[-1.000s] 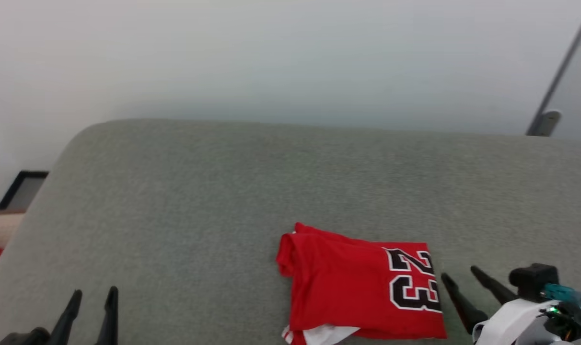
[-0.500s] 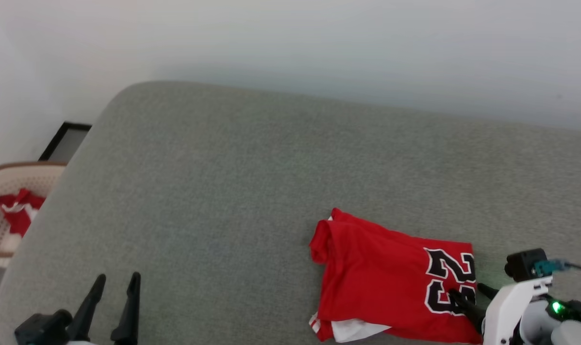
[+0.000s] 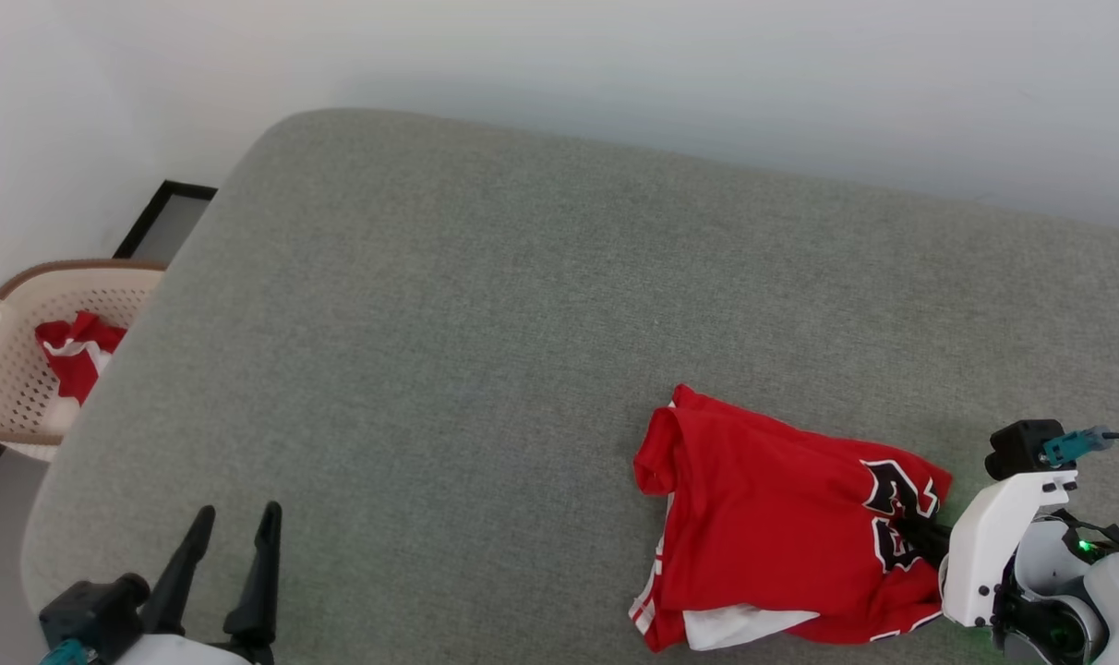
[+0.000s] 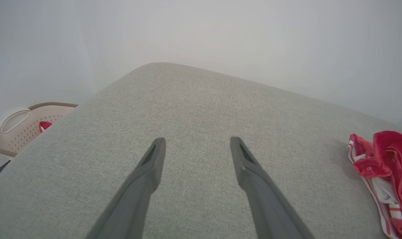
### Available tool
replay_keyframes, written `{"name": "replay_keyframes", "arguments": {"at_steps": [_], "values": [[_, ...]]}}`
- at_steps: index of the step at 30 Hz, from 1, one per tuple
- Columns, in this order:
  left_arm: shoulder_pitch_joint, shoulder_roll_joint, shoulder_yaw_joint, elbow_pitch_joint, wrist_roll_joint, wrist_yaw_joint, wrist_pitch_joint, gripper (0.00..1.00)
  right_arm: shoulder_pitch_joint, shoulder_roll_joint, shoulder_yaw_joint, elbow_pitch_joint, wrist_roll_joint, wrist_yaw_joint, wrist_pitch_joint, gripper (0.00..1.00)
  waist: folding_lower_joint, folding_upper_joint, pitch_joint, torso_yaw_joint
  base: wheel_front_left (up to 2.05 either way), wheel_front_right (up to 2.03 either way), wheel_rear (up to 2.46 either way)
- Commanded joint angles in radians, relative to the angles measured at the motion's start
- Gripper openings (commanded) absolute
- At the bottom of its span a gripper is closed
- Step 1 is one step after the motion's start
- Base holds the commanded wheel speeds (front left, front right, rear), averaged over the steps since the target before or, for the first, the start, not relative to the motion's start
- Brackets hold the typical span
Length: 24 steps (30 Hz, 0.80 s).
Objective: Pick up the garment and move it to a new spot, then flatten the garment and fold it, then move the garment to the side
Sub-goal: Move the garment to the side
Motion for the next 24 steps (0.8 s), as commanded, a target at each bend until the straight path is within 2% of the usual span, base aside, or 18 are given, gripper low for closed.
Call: {"name": "replay_keyframes", "arguments": {"at_steps": [1,8,24], "values": [[-0.005,0.002,0.005,-0.001,-0.008,-0.002,-0.004,1.0,0.031,0.017,0.017,0.029,-0.014,-0.005,0.022,0.0,0.0,0.0,-0.002,-0.003,0.0,0.0,0.0],[-0.011,0.01,0.014,-0.013,-0.001,-0.002,-0.004,1.0,0.015,-0.025,-0.001,-0.044,-0.031,-0.005,0.026,0.0,0.0,0.0,-0.003,-0.036,0.0,0.0,0.0],[-0.115,0.054,-0.054,-0.026,-0.011,-0.002,-0.004,1.0,-0.06,-0.215,-0.087,-0.198,-0.089,-0.003,0.072,0.0,0.0,0.0,0.045,-0.202,0.0,0.0,0.0]]}}
